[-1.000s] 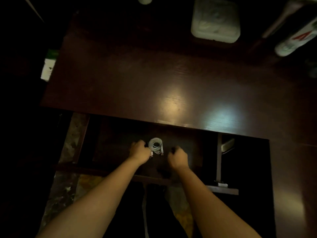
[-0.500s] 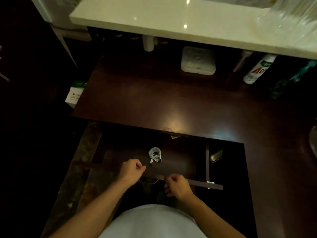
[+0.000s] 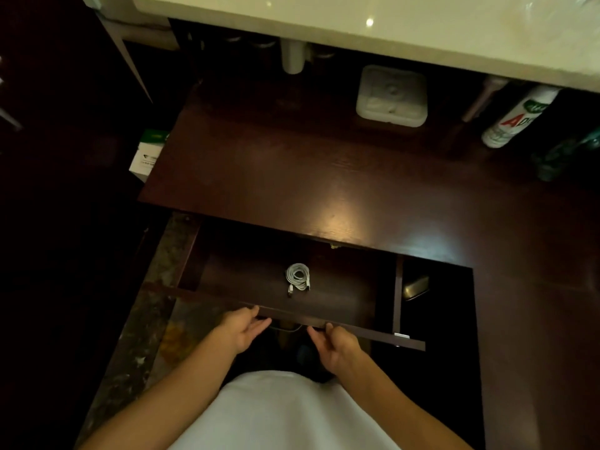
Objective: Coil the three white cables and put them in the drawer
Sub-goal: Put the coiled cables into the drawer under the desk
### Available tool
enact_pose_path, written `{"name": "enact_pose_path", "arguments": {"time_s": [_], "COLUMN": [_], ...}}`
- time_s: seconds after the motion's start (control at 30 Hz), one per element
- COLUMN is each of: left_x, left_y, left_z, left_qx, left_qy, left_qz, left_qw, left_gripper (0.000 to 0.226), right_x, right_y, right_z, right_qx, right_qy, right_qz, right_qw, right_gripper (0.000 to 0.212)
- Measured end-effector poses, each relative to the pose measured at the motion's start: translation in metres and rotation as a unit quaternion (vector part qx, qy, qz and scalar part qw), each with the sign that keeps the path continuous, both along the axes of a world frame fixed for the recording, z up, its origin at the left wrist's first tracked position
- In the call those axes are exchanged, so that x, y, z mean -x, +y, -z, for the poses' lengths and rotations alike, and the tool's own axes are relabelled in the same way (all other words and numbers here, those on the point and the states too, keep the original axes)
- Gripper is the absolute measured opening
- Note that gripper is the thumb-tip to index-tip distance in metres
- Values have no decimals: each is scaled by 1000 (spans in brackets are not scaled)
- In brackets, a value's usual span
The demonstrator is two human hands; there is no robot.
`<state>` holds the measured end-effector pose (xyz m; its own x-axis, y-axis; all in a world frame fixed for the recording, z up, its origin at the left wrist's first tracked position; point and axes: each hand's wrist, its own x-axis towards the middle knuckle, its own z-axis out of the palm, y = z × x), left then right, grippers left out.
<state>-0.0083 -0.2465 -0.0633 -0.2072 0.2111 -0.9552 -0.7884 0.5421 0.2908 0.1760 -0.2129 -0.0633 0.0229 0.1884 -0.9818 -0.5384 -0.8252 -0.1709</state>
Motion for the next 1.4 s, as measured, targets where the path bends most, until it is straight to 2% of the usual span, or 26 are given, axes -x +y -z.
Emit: {"name": "enact_pose_path", "arguments": {"time_s": [0.3, 0.43, 0.7, 0.8, 0.9, 1.1, 1.2, 1.23, 1.3, 1.33, 1.4], "left_x": [9, 19, 37, 48, 54, 53, 52, 53, 58, 63, 70], "left_y": [59, 92, 148, 161, 172, 175, 172, 172, 173, 174, 174], "left_z": [-6, -13, -33, -36, -37, -31, -24, -24, -28, -33, -51], "left_qx": [15, 22, 21, 22, 32, 24, 15, 9, 2, -1, 35], "left_qy": [18, 8, -9, -36, -38, -79, -86, -88, -104, -116, -94], "left_qz": [-20, -27, -6, 2, 7, -80, -85, -74, -35, 16, 174], "left_qw": [1000, 999, 1000, 999, 999, 993, 993, 993, 994, 993, 980], "left_gripper": [38, 36, 48, 59, 60, 64, 64, 63, 59, 55, 38], "right_x": [11, 13, 25, 32, 37, 43, 47, 48, 45, 42, 34], "right_y": [53, 81, 135, 148, 158, 154, 154, 154, 157, 162, 168], "right_z": [-8, -12, -22, -18, -18, -11, -15, -19, -18, -20, -29], "right_qx": [-21, -38, -80, -76, -81, -96, -104, -108, -92, -68, -50], "right_qy": [-7, -1, 26, 24, 49, 75, 61, 56, 24, -5, -58], "right_qz": [25, 41, 54, 60, 95, 194, 200, 198, 121, 57, -100], "right_qw": [999, 998, 995, 995, 991, 973, 972, 973, 988, 996, 992], "right_gripper": [36, 31, 13, 16, 22, 37, 38, 36, 25, 19, 23]}}
